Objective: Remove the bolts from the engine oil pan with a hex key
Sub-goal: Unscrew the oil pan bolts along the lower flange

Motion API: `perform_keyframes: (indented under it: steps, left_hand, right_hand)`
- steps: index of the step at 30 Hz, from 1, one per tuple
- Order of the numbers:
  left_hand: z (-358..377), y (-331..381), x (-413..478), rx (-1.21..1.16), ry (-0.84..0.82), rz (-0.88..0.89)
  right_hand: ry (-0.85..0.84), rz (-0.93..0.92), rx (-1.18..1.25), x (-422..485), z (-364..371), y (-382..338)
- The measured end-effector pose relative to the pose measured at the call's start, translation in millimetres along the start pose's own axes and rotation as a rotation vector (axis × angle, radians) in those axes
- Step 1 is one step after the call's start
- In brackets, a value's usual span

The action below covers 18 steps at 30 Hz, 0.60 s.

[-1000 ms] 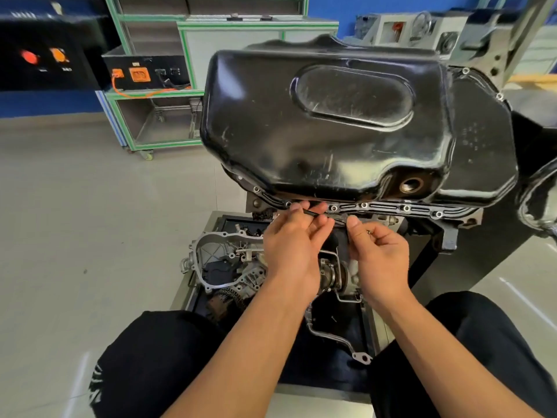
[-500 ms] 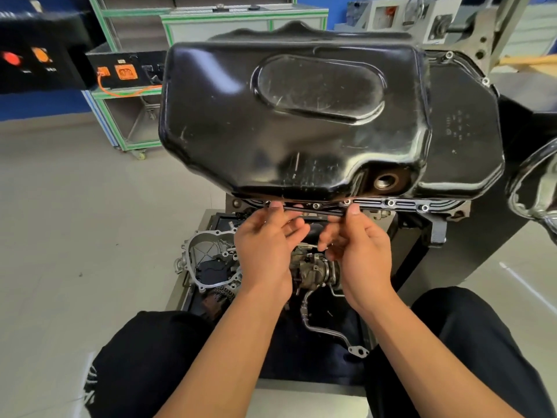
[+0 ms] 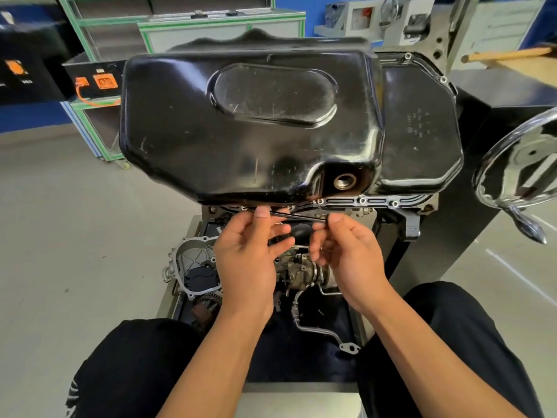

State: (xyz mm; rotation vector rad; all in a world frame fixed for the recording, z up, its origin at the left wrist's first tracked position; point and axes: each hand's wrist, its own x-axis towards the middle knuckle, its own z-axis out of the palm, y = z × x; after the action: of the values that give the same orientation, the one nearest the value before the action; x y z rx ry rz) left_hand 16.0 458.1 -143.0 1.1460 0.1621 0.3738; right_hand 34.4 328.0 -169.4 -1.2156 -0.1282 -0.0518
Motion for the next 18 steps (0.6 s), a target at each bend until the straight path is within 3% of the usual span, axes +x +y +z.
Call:
perform_keyframes:
  steps: [2,6,8,18]
  left_hand:
    - [-1,-2,3,0.197,-0.024,0.099]
    - [0,-13,2,0.671,-0.261,0.283]
    - [1,-19,-1,0.81,-0.313,0.322]
    - [-2,-14,8,0.931,-0.308,0.415]
  right_hand:
    - [-0.062,0.026,-0.122,-10,-2,3]
    - [-0.344,0.105,-0.373,-39,6,18]
    - [-0.407,0.11,-0.45,-45,12,23]
    - [-0.345,0.003,-0.448,-35,23,40]
